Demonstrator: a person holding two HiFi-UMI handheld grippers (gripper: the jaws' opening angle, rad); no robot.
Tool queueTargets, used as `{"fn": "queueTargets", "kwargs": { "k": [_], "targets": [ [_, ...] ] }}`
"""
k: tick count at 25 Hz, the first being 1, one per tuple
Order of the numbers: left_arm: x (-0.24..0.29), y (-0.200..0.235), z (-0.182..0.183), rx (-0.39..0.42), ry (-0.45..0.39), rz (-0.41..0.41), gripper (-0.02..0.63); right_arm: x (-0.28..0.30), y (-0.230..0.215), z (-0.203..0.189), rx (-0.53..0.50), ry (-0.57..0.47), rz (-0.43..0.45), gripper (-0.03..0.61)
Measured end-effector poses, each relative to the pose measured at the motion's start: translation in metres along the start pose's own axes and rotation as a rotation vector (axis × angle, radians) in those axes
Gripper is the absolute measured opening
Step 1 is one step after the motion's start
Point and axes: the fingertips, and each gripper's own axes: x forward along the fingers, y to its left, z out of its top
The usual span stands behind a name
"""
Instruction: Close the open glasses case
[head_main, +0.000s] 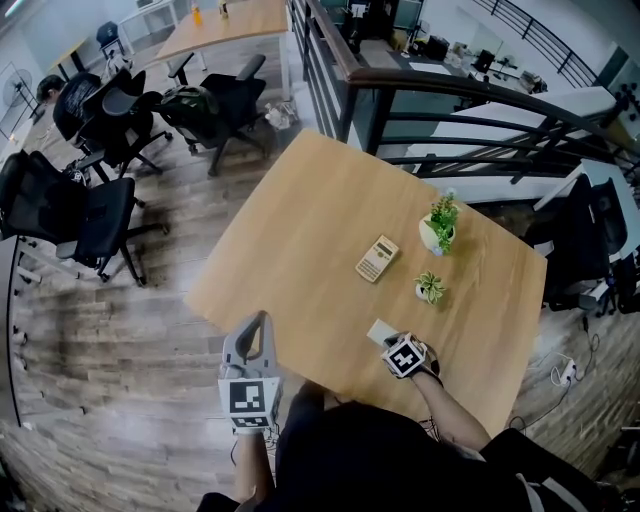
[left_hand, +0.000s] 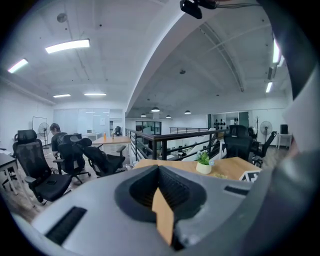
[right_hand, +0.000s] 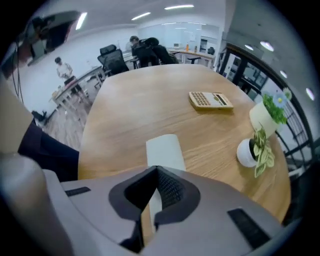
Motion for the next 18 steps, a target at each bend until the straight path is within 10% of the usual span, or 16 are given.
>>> {"fn": "queueTargets", "kwargs": {
  "k": [12,18],
  "targets": [
    [0.013,-0.017,0.002,0.008,0.003,-0.041,-0.006,0.010,0.002,0.003,-0.249,0.164,-0.201,0.014],
    [0.025,-0.041,0.016,0.045,-0.013,-0.127,-0.006,0.005,0.003,0.004,-0.134,0.049,-0.063,0.014]
  ]
}}
